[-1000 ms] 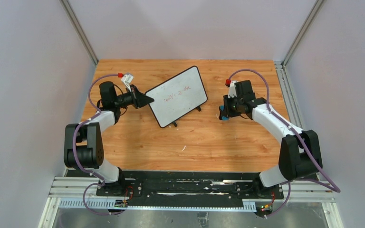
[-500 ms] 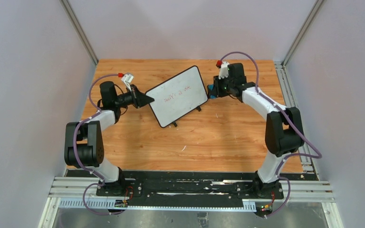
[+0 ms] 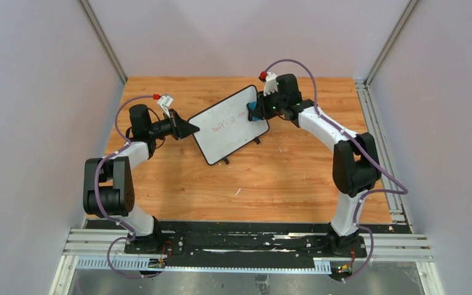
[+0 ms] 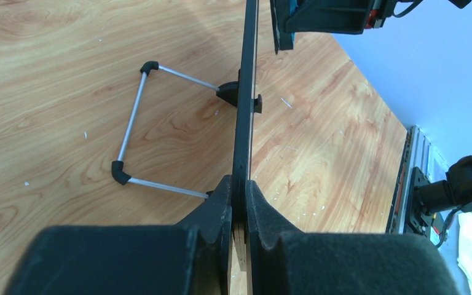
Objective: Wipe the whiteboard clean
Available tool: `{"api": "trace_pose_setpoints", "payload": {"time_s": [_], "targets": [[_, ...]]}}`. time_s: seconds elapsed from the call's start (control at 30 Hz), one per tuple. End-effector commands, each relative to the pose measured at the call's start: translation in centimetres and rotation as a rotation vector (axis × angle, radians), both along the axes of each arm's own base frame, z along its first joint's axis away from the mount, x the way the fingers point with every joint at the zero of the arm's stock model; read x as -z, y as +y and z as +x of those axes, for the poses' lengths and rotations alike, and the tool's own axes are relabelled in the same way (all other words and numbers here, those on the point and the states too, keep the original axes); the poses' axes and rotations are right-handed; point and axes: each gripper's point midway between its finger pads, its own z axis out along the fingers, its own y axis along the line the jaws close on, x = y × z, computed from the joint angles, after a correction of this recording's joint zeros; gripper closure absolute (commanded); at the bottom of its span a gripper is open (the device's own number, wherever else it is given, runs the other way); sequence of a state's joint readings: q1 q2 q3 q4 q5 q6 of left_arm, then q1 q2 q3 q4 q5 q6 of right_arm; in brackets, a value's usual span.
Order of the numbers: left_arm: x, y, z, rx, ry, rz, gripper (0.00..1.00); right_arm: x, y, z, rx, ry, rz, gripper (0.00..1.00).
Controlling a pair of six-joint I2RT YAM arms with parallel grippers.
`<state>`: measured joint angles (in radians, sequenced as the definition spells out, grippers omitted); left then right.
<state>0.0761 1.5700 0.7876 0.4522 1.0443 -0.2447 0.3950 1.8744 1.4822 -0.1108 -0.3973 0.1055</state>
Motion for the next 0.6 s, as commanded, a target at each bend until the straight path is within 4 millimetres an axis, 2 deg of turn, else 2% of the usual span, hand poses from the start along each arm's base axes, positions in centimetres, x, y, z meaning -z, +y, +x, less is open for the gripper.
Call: {"api": "trace_pose_setpoints", "payload": {"time_s": [0.0, 0.27, 0.37, 0.57], "targets": [[1.5, 0.9, 0.9, -0.058, -0.011, 0.076, 1.00, -0.3, 2.3, -0.5, -0.056, -0.018, -0.004, 0.99], [1.2, 0.9, 0.8, -0.058, -0.015, 0.073, 1.00, 1.0, 4.1, -0.6, -0.074, -0.018, -0.032, 1.00], [1.3, 0.9, 0.7, -0.058, -0.014, 0.075, 1.00, 2.1, 3.7, 0.2, -0.047, -0.015, -0.061, 0.99], [1.3, 0.9, 0.6, -0.056, -0.015, 0.078, 1.00, 2.9, 1.8, 1.5, 0.038, -0.042, -0.130, 0.99]]}}
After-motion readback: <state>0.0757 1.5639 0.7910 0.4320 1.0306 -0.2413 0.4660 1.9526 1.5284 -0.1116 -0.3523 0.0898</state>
